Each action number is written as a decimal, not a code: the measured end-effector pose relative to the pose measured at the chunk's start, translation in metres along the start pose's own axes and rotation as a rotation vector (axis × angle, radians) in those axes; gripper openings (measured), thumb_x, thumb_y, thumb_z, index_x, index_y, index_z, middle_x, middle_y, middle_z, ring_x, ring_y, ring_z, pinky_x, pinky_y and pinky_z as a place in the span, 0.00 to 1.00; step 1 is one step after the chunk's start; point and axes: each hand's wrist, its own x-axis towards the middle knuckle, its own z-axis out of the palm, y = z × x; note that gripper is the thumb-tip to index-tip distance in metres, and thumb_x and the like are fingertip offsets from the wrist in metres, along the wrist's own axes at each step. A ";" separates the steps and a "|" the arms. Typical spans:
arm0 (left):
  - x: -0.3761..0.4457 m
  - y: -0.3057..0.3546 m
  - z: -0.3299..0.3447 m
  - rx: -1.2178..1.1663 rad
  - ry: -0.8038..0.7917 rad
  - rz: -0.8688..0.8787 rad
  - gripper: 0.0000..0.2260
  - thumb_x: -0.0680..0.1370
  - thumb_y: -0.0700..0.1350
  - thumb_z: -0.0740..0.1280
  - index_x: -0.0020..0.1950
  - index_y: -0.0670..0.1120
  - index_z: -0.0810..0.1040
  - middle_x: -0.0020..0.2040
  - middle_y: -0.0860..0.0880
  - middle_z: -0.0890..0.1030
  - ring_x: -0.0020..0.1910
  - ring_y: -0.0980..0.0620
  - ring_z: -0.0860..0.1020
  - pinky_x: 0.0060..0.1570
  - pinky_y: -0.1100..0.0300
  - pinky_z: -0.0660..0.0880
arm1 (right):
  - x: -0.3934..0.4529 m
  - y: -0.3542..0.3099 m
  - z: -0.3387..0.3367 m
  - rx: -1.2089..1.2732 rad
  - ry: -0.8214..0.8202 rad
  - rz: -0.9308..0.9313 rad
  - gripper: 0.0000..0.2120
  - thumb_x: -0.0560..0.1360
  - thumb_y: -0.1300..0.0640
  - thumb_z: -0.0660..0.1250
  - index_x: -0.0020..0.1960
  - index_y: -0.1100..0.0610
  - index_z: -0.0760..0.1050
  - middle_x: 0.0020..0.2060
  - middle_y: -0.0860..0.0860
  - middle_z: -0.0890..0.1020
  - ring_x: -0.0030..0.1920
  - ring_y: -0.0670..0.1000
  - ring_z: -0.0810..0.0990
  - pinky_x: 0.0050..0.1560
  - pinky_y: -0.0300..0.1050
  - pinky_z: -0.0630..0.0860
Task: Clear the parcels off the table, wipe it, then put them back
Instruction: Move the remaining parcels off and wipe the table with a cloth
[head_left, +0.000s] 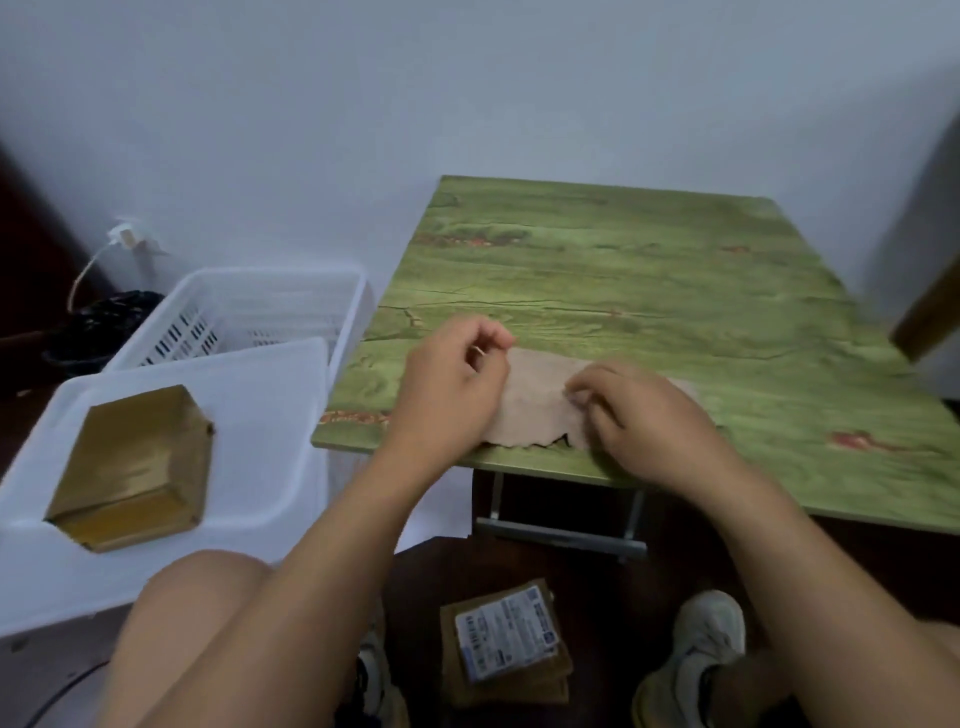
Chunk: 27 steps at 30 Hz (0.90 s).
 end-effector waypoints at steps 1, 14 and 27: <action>-0.002 0.001 0.011 0.107 -0.094 0.066 0.06 0.77 0.40 0.64 0.48 0.50 0.79 0.44 0.55 0.78 0.40 0.59 0.75 0.41 0.66 0.72 | -0.001 0.005 -0.002 -0.025 0.020 0.021 0.13 0.76 0.60 0.61 0.58 0.55 0.79 0.55 0.51 0.80 0.56 0.56 0.77 0.54 0.51 0.75; -0.012 0.000 0.060 0.717 -0.315 0.002 0.19 0.76 0.62 0.62 0.52 0.47 0.72 0.52 0.47 0.74 0.54 0.45 0.70 0.51 0.51 0.71 | 0.004 0.034 -0.011 -0.018 -0.016 0.018 0.11 0.78 0.57 0.64 0.57 0.54 0.81 0.46 0.49 0.77 0.51 0.54 0.77 0.52 0.47 0.73; -0.001 -0.012 0.043 0.347 -0.430 -0.053 0.11 0.75 0.53 0.70 0.37 0.52 0.72 0.35 0.55 0.74 0.40 0.53 0.74 0.38 0.58 0.65 | 0.033 0.029 0.004 0.000 -0.009 -0.164 0.14 0.80 0.56 0.59 0.58 0.52 0.82 0.58 0.46 0.82 0.53 0.53 0.72 0.54 0.54 0.73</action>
